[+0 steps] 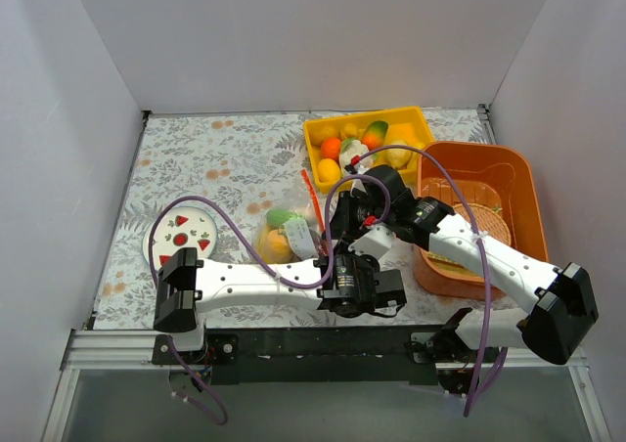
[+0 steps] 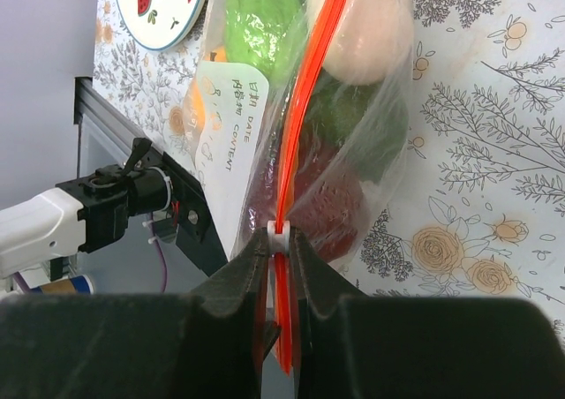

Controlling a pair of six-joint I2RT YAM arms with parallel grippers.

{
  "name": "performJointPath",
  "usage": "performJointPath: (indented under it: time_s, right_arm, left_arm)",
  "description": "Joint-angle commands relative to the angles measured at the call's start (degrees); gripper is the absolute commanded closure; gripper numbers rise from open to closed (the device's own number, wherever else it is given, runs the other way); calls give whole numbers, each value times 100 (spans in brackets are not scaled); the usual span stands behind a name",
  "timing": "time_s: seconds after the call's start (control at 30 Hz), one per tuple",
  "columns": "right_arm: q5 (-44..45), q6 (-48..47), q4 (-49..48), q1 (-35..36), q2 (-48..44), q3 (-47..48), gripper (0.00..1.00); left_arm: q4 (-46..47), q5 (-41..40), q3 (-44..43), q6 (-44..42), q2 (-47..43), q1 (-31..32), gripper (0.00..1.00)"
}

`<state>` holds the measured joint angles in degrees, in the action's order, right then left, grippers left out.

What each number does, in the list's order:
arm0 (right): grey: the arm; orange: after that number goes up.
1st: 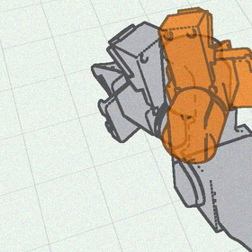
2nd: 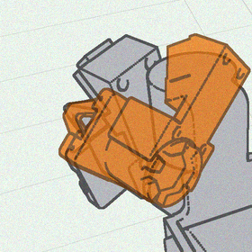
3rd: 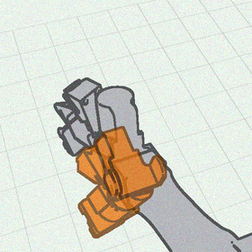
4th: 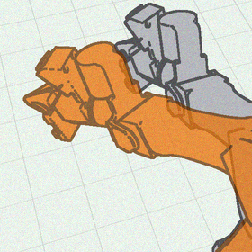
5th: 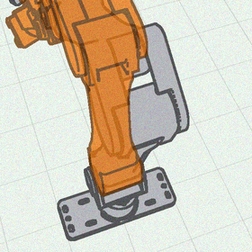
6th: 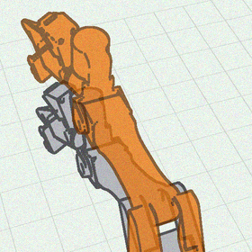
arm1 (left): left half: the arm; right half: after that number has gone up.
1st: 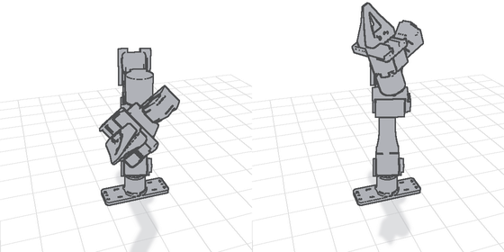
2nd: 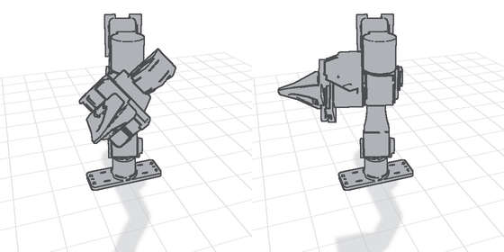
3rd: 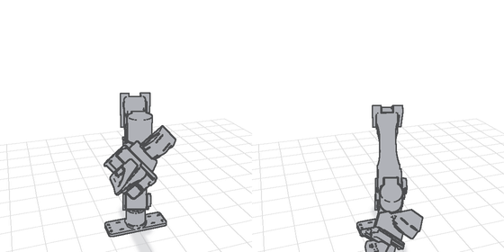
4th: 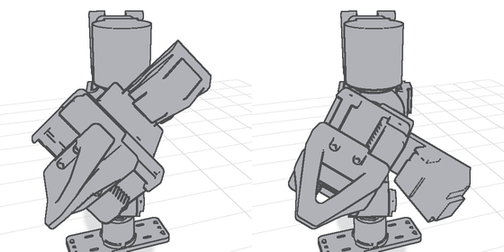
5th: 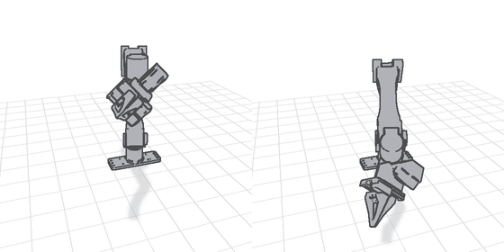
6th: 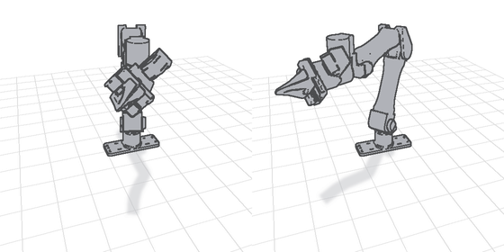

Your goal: Open the zip-top bag and remove the fake food

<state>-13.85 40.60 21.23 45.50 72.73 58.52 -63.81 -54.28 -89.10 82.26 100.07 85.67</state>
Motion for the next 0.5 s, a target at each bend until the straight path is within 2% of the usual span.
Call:
performJointPath:
  time_s: [0.0,0.2,0.33,0.47]
  right_arm:
    - [-83,80,-128,47,13,309,99]
    - [-83,97,-155,56,39,318,99]
    - [-110,89,-199,56,92,318,99]
    - [-92,27,-234,56,127,361,99]
  left_arm:
    - [-43,-311,95,71,-5,-68,66]
    - [-237,-337,103,282,83,-68,79]
    - [-307,-364,86,326,100,-68,98]
    - [-255,-311,86,300,21,-68,100]
